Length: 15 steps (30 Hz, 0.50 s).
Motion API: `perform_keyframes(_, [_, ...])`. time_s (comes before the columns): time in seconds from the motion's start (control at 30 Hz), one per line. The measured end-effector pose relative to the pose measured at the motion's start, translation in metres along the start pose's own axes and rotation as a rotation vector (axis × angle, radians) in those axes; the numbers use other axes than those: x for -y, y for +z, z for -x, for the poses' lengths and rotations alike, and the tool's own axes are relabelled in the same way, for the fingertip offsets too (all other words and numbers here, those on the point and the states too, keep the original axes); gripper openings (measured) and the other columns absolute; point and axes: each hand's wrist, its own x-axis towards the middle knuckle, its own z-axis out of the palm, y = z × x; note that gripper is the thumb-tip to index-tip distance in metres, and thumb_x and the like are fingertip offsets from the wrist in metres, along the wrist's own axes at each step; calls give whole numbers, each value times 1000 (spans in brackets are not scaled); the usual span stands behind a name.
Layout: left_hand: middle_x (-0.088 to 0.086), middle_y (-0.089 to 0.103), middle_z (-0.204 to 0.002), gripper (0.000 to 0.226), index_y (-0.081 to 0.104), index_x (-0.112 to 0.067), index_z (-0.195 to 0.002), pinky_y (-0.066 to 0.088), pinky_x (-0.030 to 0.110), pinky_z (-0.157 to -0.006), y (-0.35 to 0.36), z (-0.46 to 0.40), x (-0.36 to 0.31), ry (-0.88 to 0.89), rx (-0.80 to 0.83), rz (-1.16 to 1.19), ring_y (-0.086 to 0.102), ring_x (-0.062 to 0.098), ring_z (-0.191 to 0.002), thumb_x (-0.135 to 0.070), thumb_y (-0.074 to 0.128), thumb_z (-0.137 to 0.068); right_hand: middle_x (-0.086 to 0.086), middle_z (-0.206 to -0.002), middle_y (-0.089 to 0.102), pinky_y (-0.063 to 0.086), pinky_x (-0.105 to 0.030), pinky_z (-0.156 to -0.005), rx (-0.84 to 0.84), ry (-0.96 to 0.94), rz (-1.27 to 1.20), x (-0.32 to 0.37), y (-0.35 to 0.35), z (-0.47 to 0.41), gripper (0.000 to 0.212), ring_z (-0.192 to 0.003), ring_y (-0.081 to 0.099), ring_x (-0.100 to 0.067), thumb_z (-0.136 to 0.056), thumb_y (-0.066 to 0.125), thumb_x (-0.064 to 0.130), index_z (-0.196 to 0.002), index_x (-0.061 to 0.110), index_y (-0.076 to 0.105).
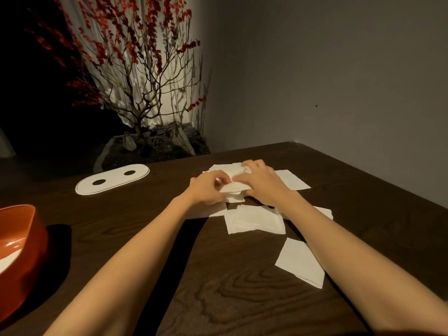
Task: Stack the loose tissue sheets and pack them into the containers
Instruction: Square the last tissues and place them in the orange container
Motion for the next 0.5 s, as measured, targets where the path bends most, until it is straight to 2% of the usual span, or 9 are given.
perform_keyframes(0.1, [-14,60,-109,25,55,-45,-90,40,48,-101,-2,10,0,-10,-18,165,56,11,-105,-37,56,-66,2,-140,51,37,-34,-106,-3,-8,-140,9,-1,4,36,-129,43,-19,-95,58,20,-131,26,59])
perform_keyframes(0.17, [-14,61,-109,23,56,-45,-92,39,49,-102,-3,19,-1,3,-153,272,55,14,-109,-40,48,-71,-1,-110,68,50,-36,-90,-50,6,-212,12,-7,6,22,-104,59,-21,-94,56,16,-104,27,72])
perform_keyframes(0.2, [-12,61,-110,25,58,-42,-95,40,49,-101,-2,23,1,4,-242,340,54,15,-109,-42,45,-73,-2,-93,69,53,-39,-79,-73,33,-283,13,-10,8,20,-89,61,-21,-94,53,16,-91,26,70])
perform_keyframes(0.23, [-10,62,-111,32,61,-36,-99,41,48,-100,-1,28,1,0,-328,414,54,15,-109,-45,42,-75,-3,-85,67,51,-40,-71,-94,61,-362,14,-14,9,21,-80,60,-21,-96,49,16,-86,24,66])
perform_keyframes(0.33, [-5,61,-105,46,62,-18,-105,44,44,-93,0,43,1,-21,-467,572,54,19,-105,-45,40,-76,-5,-88,63,48,-35,-70,-137,115,-546,23,-27,13,22,-79,59,-20,-101,42,21,-103,15,63])
perform_keyframes(0.4, [-6,56,-103,44,58,-6,-103,43,32,-84,-3,52,-7,-47,-486,693,52,16,-102,-35,40,-76,-5,-87,61,46,-35,-72,-169,140,-665,33,-35,15,24,-80,57,-20,-102,41,22,-100,10,61])
perform_keyframes(0.43, [-6,53,-105,44,55,-3,-106,43,25,-79,-4,55,-11,-74,-481,773,51,13,-101,-33,41,-77,-5,-86,60,45,-35,-73,-181,155,-727,39,-40,17,24,-81,56,-20,-102,40,23,-98,8,59])
perform_keyframes(0.5, [-1,51,-114,33,51,-10,-109,42,21,-75,-3,60,-17,-126,-458,990,51,15,-106,-32,47,-86,0,-90,60,44,-28,-72,-168,190,-914,48,-47,21,22,-84,55,-13,-102,40,22,-102,12,58])
